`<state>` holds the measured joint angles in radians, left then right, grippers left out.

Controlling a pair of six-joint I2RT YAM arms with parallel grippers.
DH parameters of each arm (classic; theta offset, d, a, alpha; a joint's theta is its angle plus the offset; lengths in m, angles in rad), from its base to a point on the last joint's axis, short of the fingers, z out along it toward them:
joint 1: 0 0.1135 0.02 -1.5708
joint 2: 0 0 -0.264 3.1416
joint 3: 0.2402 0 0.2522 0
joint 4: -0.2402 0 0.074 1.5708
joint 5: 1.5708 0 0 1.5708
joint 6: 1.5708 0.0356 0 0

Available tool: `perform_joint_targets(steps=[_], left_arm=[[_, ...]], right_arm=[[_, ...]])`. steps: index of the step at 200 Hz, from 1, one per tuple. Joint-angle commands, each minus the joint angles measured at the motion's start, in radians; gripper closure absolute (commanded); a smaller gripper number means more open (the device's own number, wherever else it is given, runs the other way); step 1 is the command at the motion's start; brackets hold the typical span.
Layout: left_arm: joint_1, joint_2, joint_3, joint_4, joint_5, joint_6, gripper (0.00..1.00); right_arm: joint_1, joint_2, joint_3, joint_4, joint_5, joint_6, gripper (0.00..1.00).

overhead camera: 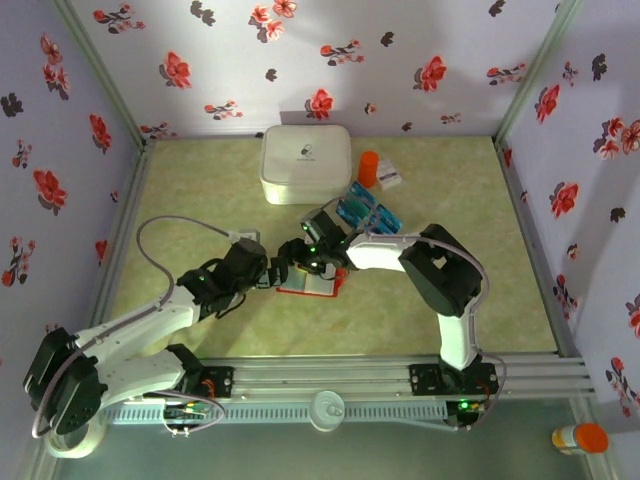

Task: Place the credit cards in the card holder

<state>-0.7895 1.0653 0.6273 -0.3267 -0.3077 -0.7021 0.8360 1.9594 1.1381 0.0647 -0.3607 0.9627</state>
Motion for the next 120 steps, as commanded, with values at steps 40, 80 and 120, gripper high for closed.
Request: perform_joint_targets(steps=[40,80,120], left_arm=[[0.011,0.017,-0.023,0.007,-0.019,-0.019,0.0],[0.012,0.053,-0.026,0.032,-0.008,-0.011,0.0],[0.011,0.096,-0.026,0.061,0.003,-0.009,0.0]], right_arm=[[-0.005,-0.021,0.005,-0.012,-0.012,0.001,0.43],[-0.023,-0.062,-0.002,-0.023,-0.011,-0.007,0.43],[-0.047,-0.095,-0.012,-0.037,-0.006,-0.016,0.43]])
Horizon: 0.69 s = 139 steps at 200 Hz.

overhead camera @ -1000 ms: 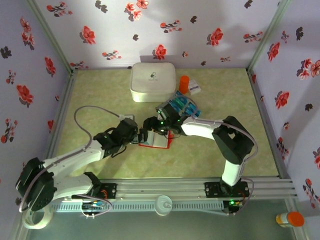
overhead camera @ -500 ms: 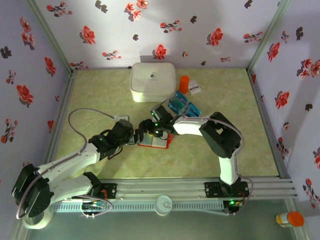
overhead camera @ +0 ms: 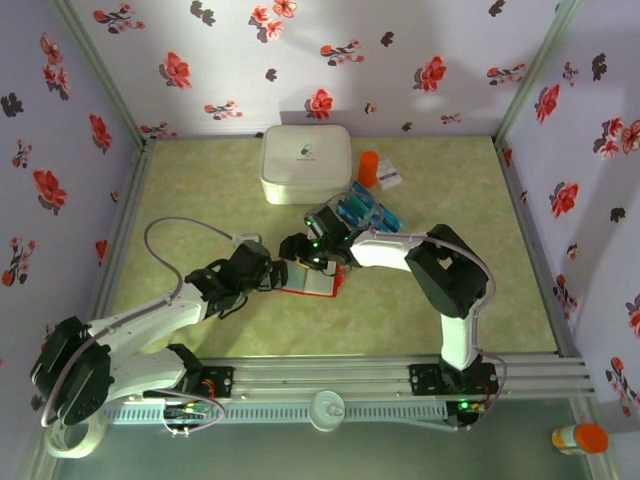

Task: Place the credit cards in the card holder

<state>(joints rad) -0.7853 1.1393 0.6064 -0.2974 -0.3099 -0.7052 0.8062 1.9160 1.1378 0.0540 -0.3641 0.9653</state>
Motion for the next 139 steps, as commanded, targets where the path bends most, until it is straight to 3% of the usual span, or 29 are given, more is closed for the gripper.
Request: perform_joint_targets(steps=[1,139], left_arm=[[0.007,0.023,-0.005,0.033,0.005,-0.006,0.0],[0.007,0.116,0.02,0.077,0.035,0.018,0.0]], right_arm=[[-0.017,-0.054,-0.012,-0.026,-0.002,-0.02,0.43],[-0.012,0.023,-0.03,0.105,-0.055,0.069,0.44]])
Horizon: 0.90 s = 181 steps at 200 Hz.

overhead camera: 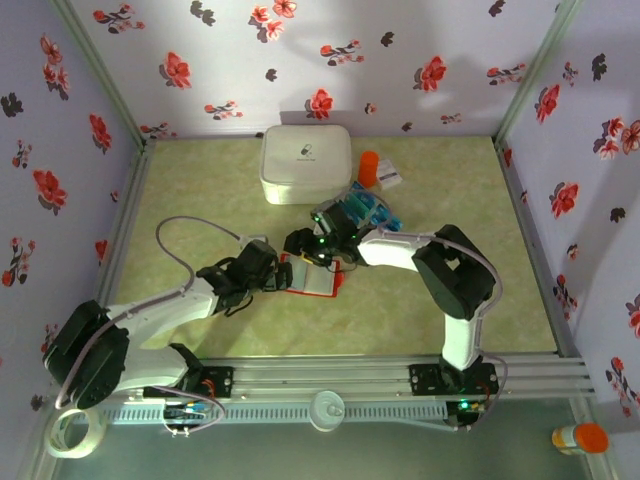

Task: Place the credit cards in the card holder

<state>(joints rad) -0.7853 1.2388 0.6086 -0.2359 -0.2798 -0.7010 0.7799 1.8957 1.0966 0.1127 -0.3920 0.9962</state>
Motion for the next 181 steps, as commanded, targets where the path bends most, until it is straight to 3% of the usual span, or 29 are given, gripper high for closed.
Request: perform_joint_targets(steps=[1,181], left_arm=[[0.007,0.017,0.017,0.016,0.005,0.013,0.0],[0.008,0.173,-0.03,0.109,-0.022,0.018,0.0]], right_arm=[[0.015,0.045,0.012,0.047,-0.028,0.039,0.44],[0.014,0.05,-0.014,0.104,-0.041,0.078,0.45]])
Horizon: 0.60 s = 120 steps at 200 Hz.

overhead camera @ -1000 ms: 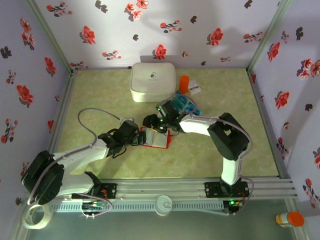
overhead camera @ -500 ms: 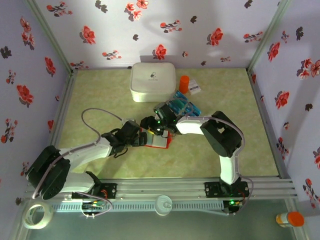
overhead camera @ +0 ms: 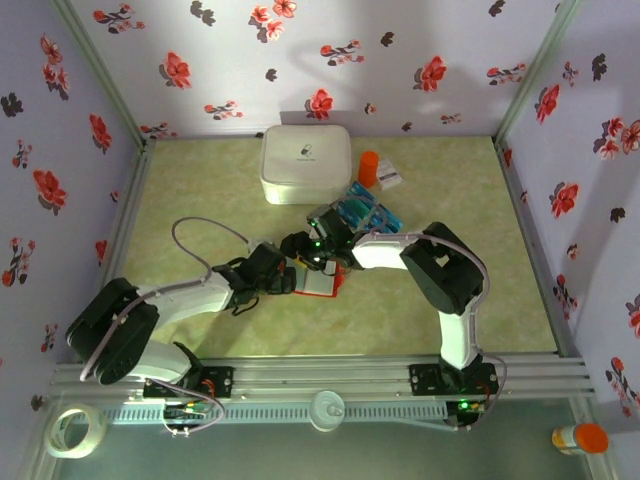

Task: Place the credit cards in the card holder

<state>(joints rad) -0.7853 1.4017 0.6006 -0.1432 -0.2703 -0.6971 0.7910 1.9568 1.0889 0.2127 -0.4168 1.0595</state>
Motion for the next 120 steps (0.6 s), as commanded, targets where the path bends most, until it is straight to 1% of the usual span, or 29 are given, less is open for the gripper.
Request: perform_joint_targets(steps=[1,38,76,101,120], left_arm=[[0.008,0.011,-0.023,0.017,-0.033,0.014,0.0],[0.008,0.019,-0.042,0.017,-0.042,0.008,0.0],[0.008,0.02,-0.058,0.019,-0.048,0.0,0.0],[0.007,0.013,-0.061,0.019,-0.05,-0.002,0.0],[0.007,0.007,-0.062,0.019,-0.051,-0.001,0.0]], right_arm=[[0.003,-0.012,-0.006,0.002,-0.017,0.015,0.45],[-0.013,-0.074,0.026,-0.073,-0.015,-0.027,0.44],[-0.054,-0.17,0.038,-0.181,0.012,-0.095,0.45],[-0.09,-0.247,0.043,-0.319,0.07,-0.194,0.45],[-0.12,-0.303,0.066,-0.481,0.142,-0.31,0.44]])
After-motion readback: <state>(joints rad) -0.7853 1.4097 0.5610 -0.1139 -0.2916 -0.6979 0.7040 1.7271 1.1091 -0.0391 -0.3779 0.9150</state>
